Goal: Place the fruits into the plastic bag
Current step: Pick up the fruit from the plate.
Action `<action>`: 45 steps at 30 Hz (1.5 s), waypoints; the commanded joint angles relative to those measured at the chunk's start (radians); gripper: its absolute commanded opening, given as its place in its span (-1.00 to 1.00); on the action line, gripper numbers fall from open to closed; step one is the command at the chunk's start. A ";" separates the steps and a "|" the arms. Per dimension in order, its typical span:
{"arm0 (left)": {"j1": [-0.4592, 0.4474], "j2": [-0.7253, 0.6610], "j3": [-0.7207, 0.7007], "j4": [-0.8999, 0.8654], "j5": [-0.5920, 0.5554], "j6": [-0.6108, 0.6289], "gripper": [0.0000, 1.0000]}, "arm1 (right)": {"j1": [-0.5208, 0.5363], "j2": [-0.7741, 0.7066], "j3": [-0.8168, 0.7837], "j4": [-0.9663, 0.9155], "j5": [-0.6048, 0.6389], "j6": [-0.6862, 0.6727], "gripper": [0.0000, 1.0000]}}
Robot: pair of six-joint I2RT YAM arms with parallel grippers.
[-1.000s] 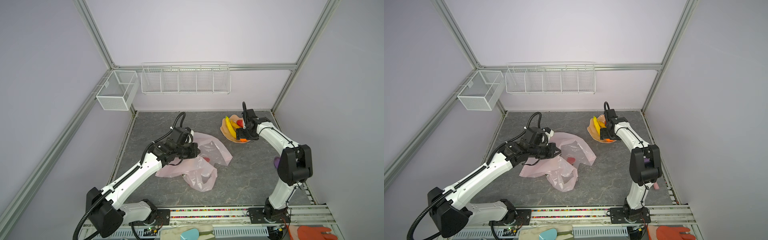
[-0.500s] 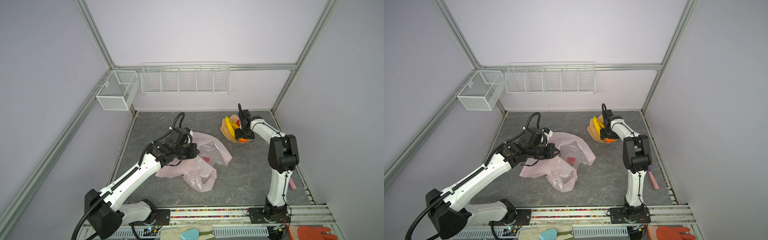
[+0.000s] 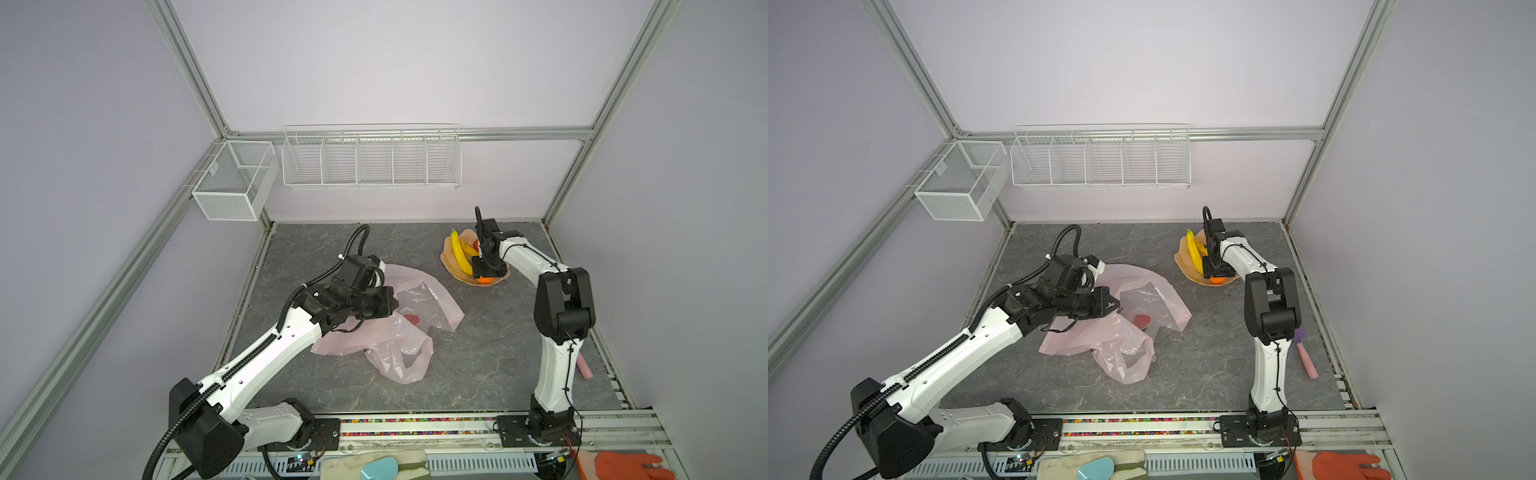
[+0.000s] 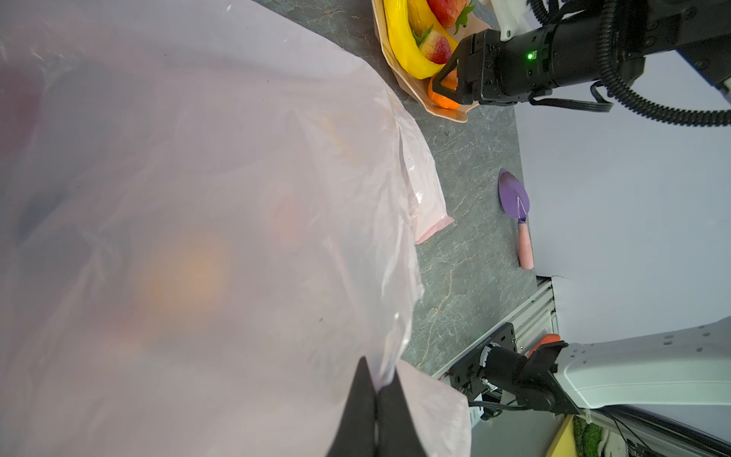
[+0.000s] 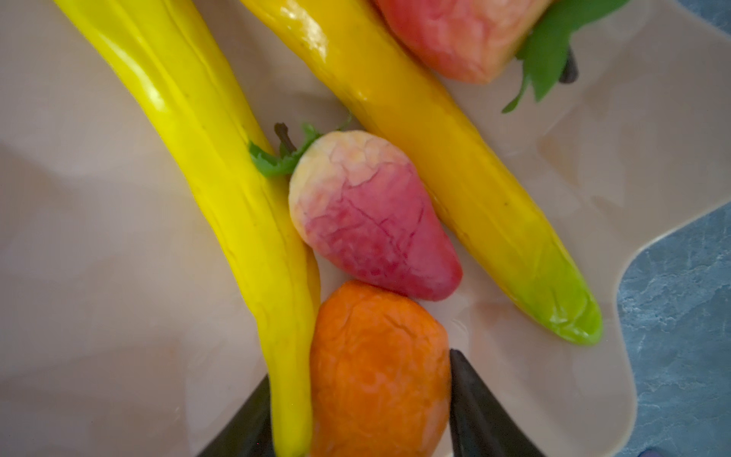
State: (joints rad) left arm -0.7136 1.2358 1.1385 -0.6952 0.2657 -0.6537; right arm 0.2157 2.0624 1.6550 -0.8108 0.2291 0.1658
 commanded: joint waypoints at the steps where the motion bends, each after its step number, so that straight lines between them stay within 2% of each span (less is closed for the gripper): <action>1: 0.005 -0.010 0.007 -0.017 -0.009 0.004 -1.00 | -0.004 -0.095 -0.017 0.002 0.006 0.007 -0.08; 6: 0.005 -0.011 0.004 -0.013 -0.008 0.006 -1.00 | -0.004 -0.175 -0.040 0.000 -0.010 0.023 -0.11; 14: 0.005 -0.002 0.006 -0.001 0.001 0.009 -1.00 | -0.005 -0.320 -0.110 0.037 -0.102 0.084 -0.14; 20: 0.005 0.005 0.004 0.002 0.006 0.012 -1.00 | -0.005 -0.429 -0.204 0.094 -0.235 0.162 -0.16; 24: 0.005 0.005 0.004 0.003 0.007 0.013 -1.00 | -0.004 -0.539 -0.332 0.164 -0.339 0.238 -0.16; 31: 0.005 0.016 0.007 0.009 0.012 0.020 -1.00 | -0.005 -0.787 -0.644 0.306 -0.529 0.403 -0.17; 40: 0.005 0.045 0.019 0.026 0.027 0.023 -1.00 | 0.017 -1.136 -1.022 0.409 -0.683 0.584 -0.15; 45: 0.004 0.064 0.032 0.028 0.034 0.025 -1.00 | 0.052 -1.283 -1.163 0.410 -0.695 0.667 -0.15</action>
State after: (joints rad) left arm -0.7136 1.2842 1.1389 -0.6807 0.2893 -0.6422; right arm 0.2535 0.8379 0.5457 -0.4294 -0.4244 0.7452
